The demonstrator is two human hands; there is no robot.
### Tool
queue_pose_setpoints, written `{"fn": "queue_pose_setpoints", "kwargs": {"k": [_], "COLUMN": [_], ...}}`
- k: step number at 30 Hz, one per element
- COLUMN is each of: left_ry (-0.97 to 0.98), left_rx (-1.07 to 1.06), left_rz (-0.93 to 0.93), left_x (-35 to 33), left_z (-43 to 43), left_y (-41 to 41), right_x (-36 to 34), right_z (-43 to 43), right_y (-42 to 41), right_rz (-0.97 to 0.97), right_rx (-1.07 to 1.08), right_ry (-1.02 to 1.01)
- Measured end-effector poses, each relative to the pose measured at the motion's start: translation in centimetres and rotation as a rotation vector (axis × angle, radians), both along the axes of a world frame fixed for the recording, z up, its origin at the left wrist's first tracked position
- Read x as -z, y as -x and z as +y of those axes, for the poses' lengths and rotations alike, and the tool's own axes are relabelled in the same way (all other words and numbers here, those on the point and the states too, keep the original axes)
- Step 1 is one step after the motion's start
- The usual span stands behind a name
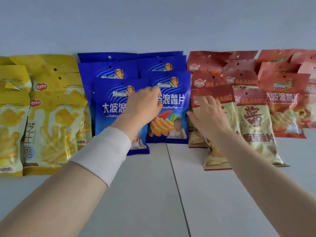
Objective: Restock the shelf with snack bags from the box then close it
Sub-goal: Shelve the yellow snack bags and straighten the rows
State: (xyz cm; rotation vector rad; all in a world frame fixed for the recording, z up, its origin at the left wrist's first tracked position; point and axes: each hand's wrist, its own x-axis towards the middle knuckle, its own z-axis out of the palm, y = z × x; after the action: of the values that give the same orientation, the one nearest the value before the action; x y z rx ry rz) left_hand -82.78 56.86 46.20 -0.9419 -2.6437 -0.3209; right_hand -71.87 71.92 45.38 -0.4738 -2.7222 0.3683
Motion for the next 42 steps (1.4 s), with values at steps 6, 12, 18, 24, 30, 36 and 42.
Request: {"fn": "queue_pose_setpoints", "kwargs": {"k": [6, 12, 18, 24, 30, 36, 42], "left_ry": [0.378, 0.384, 0.37, 0.219, -0.05, -0.416, -0.463], "left_rx": [0.106, 0.028, -0.118, -0.198, -0.328, -0.264, -0.222], "left_rz": [0.067, 0.029, -0.16, -0.179, -0.317, -0.06, 0.182], "left_x": [-1.5, -0.5, 0.1, 2.2, 8.1, 12.0, 12.3], "left_z": [7.3, 14.4, 15.8, 16.2, 17.9, 18.1, 18.9], "left_y": [-6.2, -12.1, -14.2, -16.0, -15.7, -13.2, -9.4], "right_x": [-1.6, -1.7, -0.6, 2.6, 8.4, 11.9, 12.7], "right_z": [9.2, 17.8, 21.5, 21.6, 19.5, 19.2, 20.2], "right_y": [-5.3, -10.5, -12.8, -13.7, -14.6, -12.2, -8.1], "right_rz": [-0.199, -0.241, -0.277, -0.264, -0.224, 0.098, 0.266], "right_rx": [0.001, -0.059, -0.141, -0.151, -0.051, -0.103, -0.148], "right_ry": [-0.215, -0.269, -0.288, -0.006, 0.314, 0.372, 0.357]}}
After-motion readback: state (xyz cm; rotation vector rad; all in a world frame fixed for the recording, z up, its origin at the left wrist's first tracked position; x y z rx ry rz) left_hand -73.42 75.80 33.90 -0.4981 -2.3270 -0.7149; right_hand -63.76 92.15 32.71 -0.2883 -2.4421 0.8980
